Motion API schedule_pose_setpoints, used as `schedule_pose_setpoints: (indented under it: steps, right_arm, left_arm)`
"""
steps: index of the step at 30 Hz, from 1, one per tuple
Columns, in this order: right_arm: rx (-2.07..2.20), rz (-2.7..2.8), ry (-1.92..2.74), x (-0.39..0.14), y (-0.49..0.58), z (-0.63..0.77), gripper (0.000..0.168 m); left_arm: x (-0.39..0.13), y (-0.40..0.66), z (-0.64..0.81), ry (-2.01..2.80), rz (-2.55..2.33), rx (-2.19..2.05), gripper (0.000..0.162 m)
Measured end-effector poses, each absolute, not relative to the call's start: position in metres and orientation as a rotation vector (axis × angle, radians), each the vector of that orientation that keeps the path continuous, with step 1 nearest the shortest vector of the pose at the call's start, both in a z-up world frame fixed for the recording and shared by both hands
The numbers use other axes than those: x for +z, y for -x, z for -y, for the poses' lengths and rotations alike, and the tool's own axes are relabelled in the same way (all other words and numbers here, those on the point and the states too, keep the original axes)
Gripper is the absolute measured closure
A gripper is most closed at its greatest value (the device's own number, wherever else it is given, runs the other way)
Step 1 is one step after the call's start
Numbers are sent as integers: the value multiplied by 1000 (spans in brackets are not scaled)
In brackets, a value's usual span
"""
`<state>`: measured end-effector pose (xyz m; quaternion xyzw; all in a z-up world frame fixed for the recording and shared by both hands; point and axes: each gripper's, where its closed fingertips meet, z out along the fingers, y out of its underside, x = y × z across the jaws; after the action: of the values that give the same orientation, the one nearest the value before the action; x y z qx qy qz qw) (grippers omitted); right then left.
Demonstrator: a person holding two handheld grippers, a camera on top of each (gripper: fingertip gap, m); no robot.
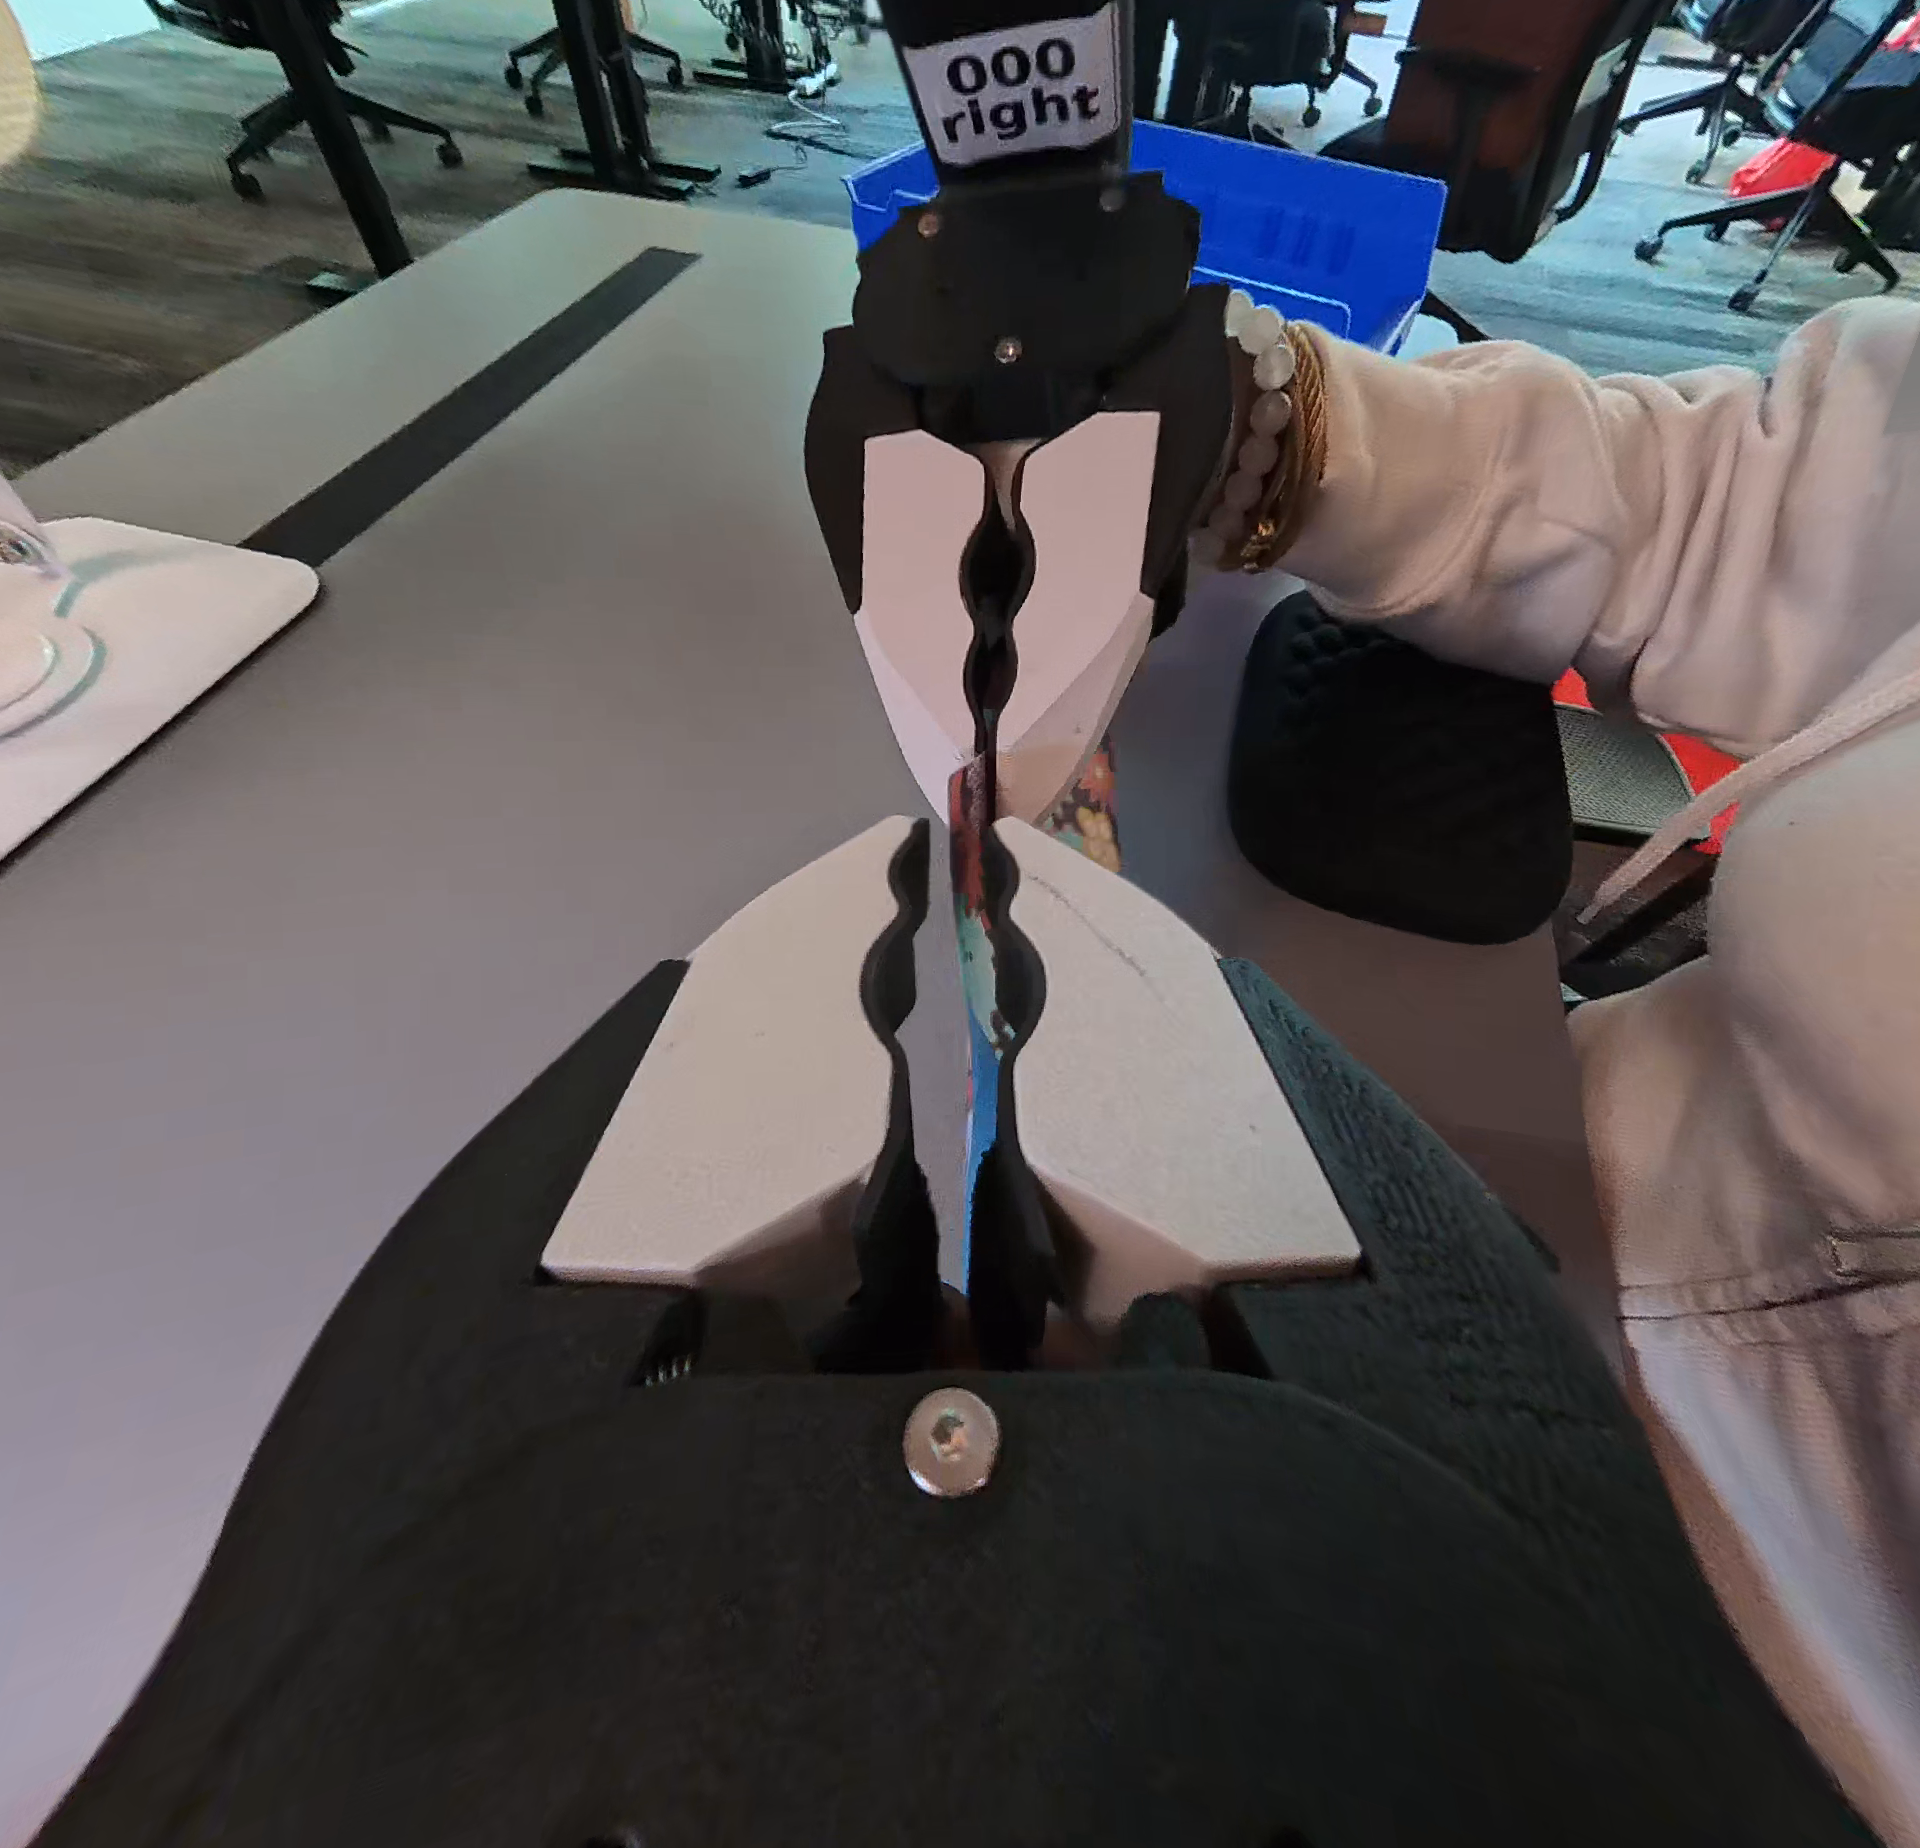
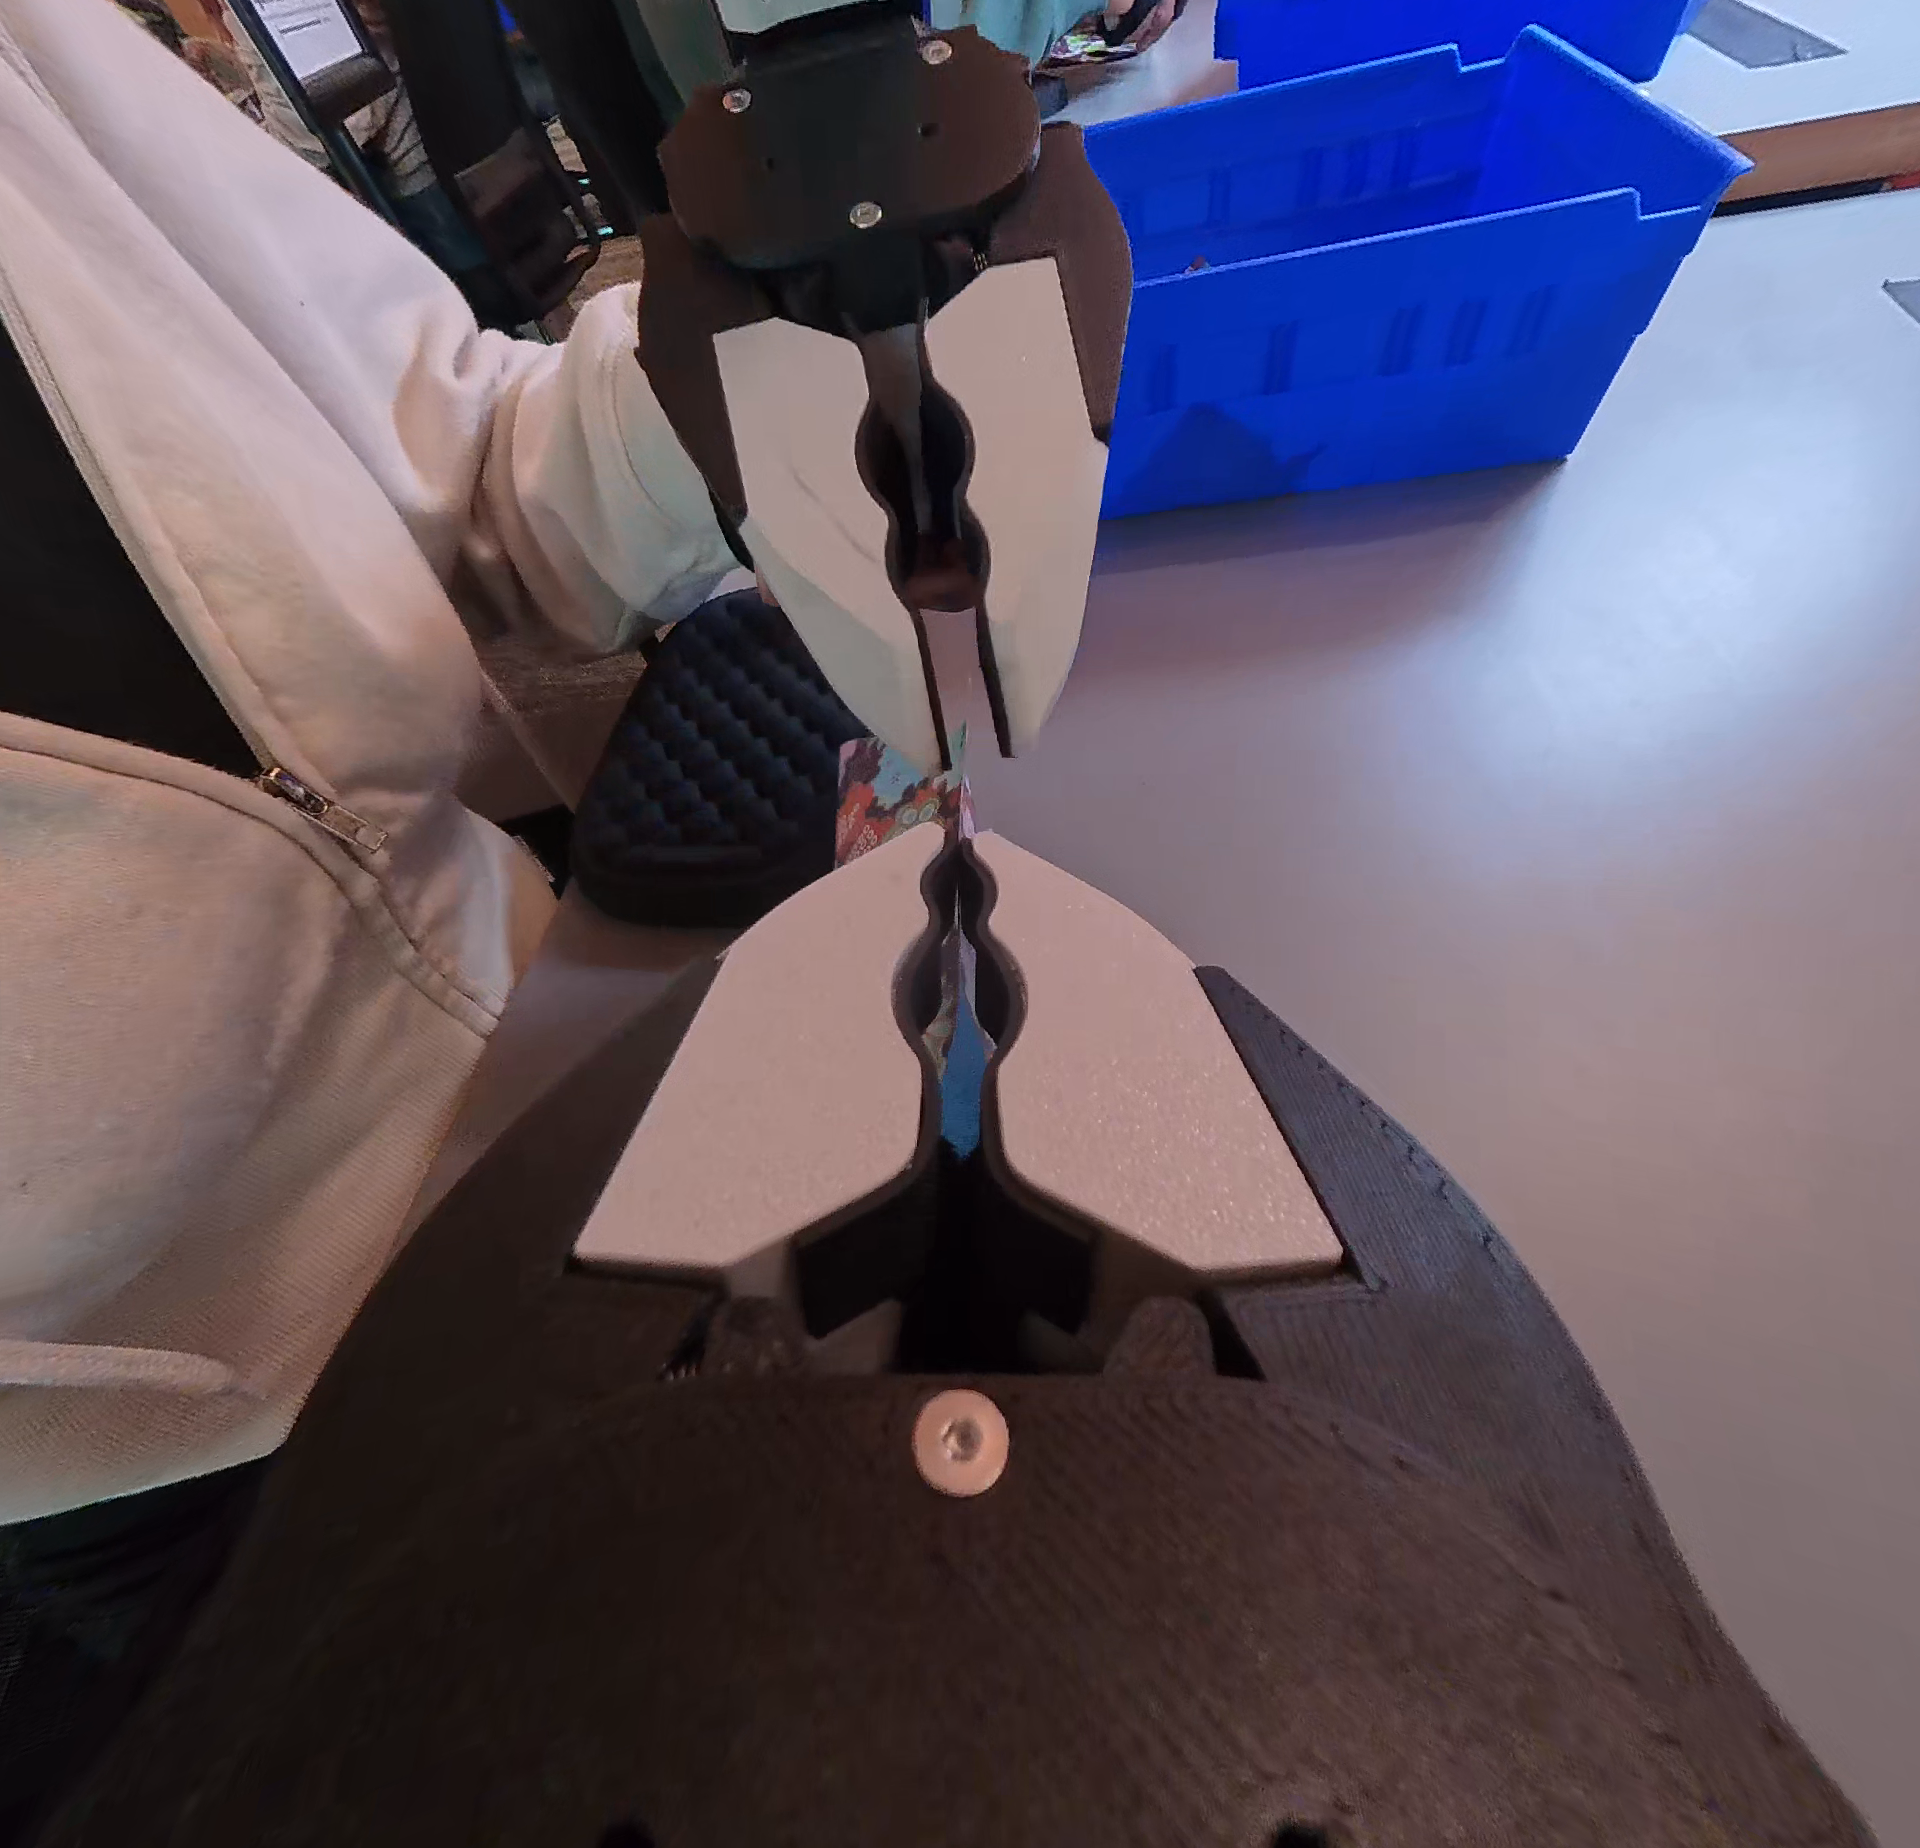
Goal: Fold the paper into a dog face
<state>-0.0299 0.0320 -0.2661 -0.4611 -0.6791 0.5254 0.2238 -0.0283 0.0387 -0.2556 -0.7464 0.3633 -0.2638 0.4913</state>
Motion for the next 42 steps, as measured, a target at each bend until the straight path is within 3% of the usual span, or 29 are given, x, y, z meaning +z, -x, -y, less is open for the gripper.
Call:
schedule_pose_setpoints:
  steps: [12, 29, 37, 40, 42]
  right_arm:
    - [1472, 1854, 1290, -268, 30, -34, 168]
    - [1440, 1841, 1370, -271, 29, -35, 168]
    - [1350, 1855, 1279, -261, 19, -41, 150]
    - [1348, 1930, 1226, -260, 19, -33, 153]
    - [1353, 1980, 1222, -263, 21, -28, 166]
  left_arm:
    - [-257, 24, -38, 1806, -859, -689, 162]
    - [-261, 24, -41, 1816, -822, -723, 162]
    - [-258, 25, -38, 1803, -728, -967, 162]
    - [-258, 24, -36, 1790, -706, -1053, 162]
    - [-257, 23, -34, 1778, -698, -1103, 162]
